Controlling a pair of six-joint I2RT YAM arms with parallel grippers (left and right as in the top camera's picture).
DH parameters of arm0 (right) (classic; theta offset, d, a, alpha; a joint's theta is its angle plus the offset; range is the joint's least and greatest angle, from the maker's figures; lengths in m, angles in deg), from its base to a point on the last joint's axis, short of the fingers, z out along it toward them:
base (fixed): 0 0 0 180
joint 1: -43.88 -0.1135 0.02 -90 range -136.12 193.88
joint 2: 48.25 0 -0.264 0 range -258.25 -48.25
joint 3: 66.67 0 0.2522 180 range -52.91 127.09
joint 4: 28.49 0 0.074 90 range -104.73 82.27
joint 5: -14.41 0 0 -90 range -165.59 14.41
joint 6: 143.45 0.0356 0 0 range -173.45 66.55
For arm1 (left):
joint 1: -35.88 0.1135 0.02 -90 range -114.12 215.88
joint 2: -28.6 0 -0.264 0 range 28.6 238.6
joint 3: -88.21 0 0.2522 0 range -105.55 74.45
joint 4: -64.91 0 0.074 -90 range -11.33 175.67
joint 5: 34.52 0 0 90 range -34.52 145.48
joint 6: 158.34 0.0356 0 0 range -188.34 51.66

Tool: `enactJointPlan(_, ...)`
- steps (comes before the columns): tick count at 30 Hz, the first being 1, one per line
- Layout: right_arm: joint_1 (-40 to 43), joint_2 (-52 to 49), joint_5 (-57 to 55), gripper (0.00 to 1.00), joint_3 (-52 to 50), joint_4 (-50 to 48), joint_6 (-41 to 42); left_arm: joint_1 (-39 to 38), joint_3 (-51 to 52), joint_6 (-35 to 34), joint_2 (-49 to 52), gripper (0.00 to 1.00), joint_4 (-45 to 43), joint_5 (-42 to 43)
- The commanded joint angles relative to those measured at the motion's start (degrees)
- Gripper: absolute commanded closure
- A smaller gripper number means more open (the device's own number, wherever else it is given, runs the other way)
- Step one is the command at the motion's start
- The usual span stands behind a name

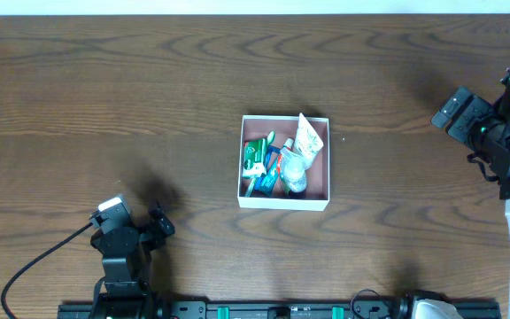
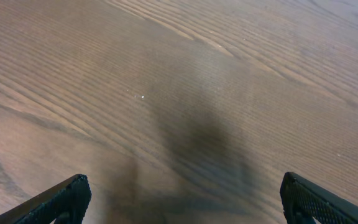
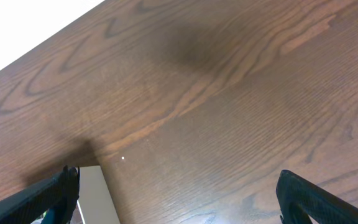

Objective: Pack container

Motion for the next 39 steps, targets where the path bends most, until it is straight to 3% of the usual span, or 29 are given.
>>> enactJointPlan(1, 0.28, 0.20, 0.02, 0.01, 0.15, 0.09, 0.61, 0.35, 1.09, -0.26, -0.55, 0.02, 0.09, -0.07)
enactJointPlan(31, 0.26, 0.44, 0.02, 0.01, 0.15, 0.85, 0.59, 0.35, 1.09, -0.24, -0.44, 0.02, 0.09, -0.09)
enactJointPlan(39, 0.26, 10.67, -3.89, 0.01, -5.66, 1.46, -5.38, 0.35, 1.09, -0.24, -0.44, 0.02, 0.09, -0.09)
